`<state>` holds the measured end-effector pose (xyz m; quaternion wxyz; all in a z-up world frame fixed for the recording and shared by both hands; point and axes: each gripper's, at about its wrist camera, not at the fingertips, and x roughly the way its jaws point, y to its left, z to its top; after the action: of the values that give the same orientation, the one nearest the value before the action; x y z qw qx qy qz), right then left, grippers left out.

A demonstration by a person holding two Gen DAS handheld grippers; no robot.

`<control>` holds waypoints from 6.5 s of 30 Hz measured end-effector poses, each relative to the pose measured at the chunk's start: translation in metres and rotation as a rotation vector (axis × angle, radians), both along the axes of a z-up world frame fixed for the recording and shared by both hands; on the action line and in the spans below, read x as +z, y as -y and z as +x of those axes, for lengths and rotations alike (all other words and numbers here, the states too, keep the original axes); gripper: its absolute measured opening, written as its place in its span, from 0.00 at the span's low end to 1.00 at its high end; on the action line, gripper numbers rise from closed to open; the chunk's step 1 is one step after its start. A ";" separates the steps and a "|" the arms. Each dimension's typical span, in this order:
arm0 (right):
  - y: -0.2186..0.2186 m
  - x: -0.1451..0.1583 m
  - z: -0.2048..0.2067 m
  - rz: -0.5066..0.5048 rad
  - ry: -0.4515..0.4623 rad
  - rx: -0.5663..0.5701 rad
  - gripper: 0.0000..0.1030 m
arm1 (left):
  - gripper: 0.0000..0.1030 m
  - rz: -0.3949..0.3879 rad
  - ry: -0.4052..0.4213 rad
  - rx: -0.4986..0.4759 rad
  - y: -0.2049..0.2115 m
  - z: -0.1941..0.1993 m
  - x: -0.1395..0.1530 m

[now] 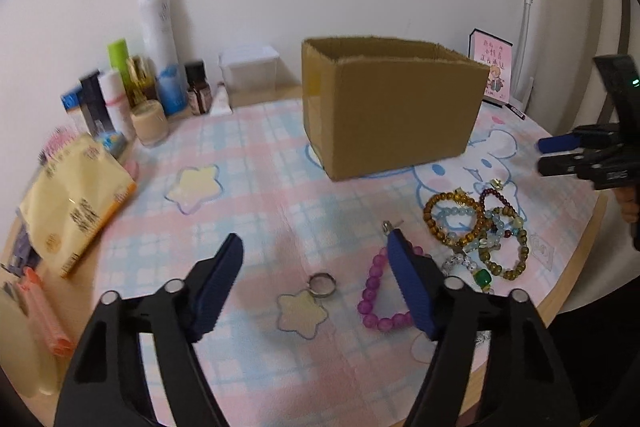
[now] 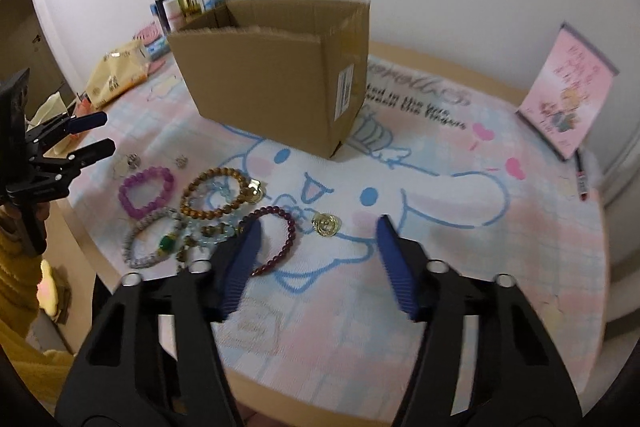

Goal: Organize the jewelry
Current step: 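Close the left tool on the silver ring while the right tool grasps the gold pendant, then carry the ring in the left tool and the pendant in the right tool into the cardboard box, then open both tools to drop the ring and pendant into the box, then grasp the purple bead bracelet with the left tool while the right tool grasps the wooden bead bracelet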

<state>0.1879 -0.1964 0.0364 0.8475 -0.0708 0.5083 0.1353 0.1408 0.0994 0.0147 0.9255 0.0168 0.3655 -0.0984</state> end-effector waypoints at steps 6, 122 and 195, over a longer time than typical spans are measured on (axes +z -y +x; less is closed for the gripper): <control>0.001 -0.025 0.017 0.006 -0.054 0.016 0.41 | 0.54 0.055 -0.038 -0.053 0.010 0.008 -0.010; -0.042 0.058 0.122 0.101 -0.046 -0.023 0.15 | 0.19 0.006 -0.076 -0.224 0.075 0.154 0.092; -0.054 -0.027 -0.013 0.039 -0.155 0.059 0.29 | 0.59 0.066 -0.191 -0.131 0.045 0.019 -0.021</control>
<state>0.1752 -0.1422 0.0096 0.8025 -0.0585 0.5674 0.1751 0.1595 0.0548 -0.0061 0.8771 0.0615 0.4530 -0.1476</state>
